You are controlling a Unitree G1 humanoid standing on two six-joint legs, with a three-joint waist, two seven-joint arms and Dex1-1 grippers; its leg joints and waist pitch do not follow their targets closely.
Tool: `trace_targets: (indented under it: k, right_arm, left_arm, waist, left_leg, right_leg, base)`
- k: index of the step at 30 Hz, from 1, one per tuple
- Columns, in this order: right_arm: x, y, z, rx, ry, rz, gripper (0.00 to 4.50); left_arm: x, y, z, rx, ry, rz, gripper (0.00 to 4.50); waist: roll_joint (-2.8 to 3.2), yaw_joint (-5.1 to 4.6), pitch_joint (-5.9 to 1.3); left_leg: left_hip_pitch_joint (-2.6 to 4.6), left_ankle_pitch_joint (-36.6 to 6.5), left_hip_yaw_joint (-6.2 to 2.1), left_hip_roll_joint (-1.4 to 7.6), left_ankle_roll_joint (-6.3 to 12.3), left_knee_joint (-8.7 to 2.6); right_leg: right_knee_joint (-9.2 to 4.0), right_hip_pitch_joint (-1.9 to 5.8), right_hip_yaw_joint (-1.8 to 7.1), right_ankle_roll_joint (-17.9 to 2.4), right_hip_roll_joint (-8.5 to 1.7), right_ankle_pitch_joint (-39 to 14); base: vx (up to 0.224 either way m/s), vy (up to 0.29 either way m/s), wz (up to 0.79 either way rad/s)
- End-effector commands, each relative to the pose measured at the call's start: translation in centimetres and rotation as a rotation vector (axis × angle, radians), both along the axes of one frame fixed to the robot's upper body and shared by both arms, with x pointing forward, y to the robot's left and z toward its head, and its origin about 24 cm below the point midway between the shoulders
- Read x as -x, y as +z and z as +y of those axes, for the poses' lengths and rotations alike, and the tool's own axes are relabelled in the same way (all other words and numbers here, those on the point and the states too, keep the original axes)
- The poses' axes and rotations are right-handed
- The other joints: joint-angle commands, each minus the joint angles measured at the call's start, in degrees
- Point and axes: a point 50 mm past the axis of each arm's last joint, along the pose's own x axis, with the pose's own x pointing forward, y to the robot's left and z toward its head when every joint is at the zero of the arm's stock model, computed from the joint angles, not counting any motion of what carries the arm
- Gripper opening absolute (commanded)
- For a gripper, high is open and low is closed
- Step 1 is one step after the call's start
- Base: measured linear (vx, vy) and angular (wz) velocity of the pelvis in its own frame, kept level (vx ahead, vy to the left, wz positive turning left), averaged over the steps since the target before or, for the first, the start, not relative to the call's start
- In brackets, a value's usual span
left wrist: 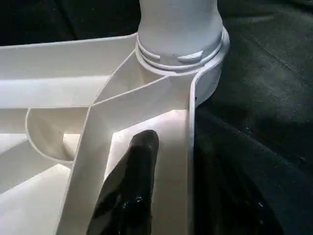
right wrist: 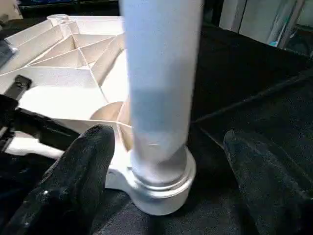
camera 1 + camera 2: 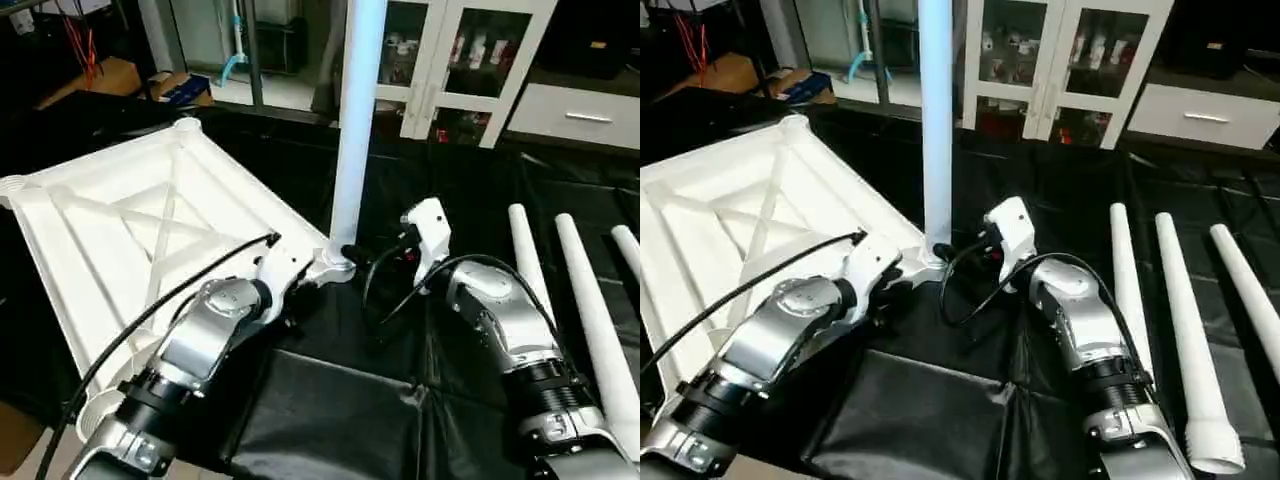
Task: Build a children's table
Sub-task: Rotate leg to tighten
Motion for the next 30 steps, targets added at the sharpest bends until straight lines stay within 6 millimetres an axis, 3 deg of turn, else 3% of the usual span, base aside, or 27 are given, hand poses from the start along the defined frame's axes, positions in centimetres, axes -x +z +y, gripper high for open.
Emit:
trace_targets:
  k: [1,5,9,10,15,22,26,30]
  right_arm:
    - [0.1,0.6,0.0,-0.002,0.006,-0.023,3.84]
    - [0.1,0.6,0.0,-0.005,0.009,-0.024,3.84]
    - [0.1,0.6,-0.1,-0.002,0.005,-0.024,3.84]
    - [0.1,0.6,-0.2,-0.002,0.006,-0.023,3.84]
    - [-0.1,0.8,-0.3,0.007,0.01,-0.026,3.84]
    - [-0.3,0.9,-0.7,0.016,0.009,-0.031,3.84]
    - [-0.1,1.1,-1.0,0.012,0.042,-0.036,3.84]
    - [0.9,1.2,-1.8,0.03,0.198,-0.026,3.84]
  left_arm:
    - [-0.1,-1.5,0.8,-0.06,0.056,0.03,1.36]
    - [0.0,-2.1,0.8,-0.05,0.063,0.04,1.2]
    - [0.3,-1.9,0.7,-0.009,0.044,0.069,0.98]
    - [0.3,-2.0,0.7,-0.007,0.037,0.079,0.71]
    - [1.8,-2.9,0.8,-0.015,-0.035,0.179,0.27]
    - [3.1,-3.2,1.5,-0.013,-0.067,0.195,0.07]
    - [3.6,-2.6,1.8,-0.025,-0.128,0.146,0.07]
    - [4.5,-1.5,1.7,-0.014,-0.265,0.067,0.07]
  waist:
    - [0.66,-0.02,-3.66]
    - [0.45,-0.3,-3.4]
    - [0.3,-0.22,-3.45]
    - [0.36,-0.22,-3.44]
    - [0.29,-0.15,-3.6]
    - [0.15,-0.01,-3.97]
    - [-0.04,0.0,-3.74]
    - [0.0,0.09,-3.53]
  left_leg:
    - [0.86,-17.8,-1.63,2.51,0.12,-4.67]
    - [0.85,-20.4,-1.86,2.47,-0.36,-4.89]
    - [0.95,-20.4,-1.8,2.44,-0.17,-4.83]
    - [0.92,-20.3,-1.83,2.47,-0.15,-4.88]
    - [0.79,-18.5,-1.82,2.67,0.04,-4.98]
    - [0.46,-11.9,-1.36,2.65,2.52,-4.55]
    - [0.49,-13.0,-1.33,2.66,2.68,-4.68]
    - [0.79,-15.8,-1.41,2.84,2.13,-4.86]
  right_leg:
    - [-4.88,2.28,2.3,-11.3,-2.81,-15.6]
    - [-5.44,2.06,2.18,-9.1,-2.83,-21.0]
    - [-5.75,1.8,2.25,-8.6,-2.98,-23.2]
    - [-5.73,1.81,2.24,-8.6,-2.97,-23.3]
    - [-5.24,1.92,2.34,-9.6,-2.98,-19.9]
    - [-4.18,2.47,2.43,-12.8,-2.84,-10.2]
    - [-4.51,2.46,2.4,-12.2,-2.9,-13.3]
    - [-4.82,2.15,2.46,-10.9,-2.85,-17.2]
  base:
    - [0.0,0.0,0.0]
    - [0.0,0.0,0.0]
    - [0.0,0.0,0.0]
    - [0.0,0.0,0.0]
    - [0.0,0.0,0.0]
    - [0.0,0.0,0.0]
    - [0.0,0.0,0.0]
    - [0.0,0.0,0.0]
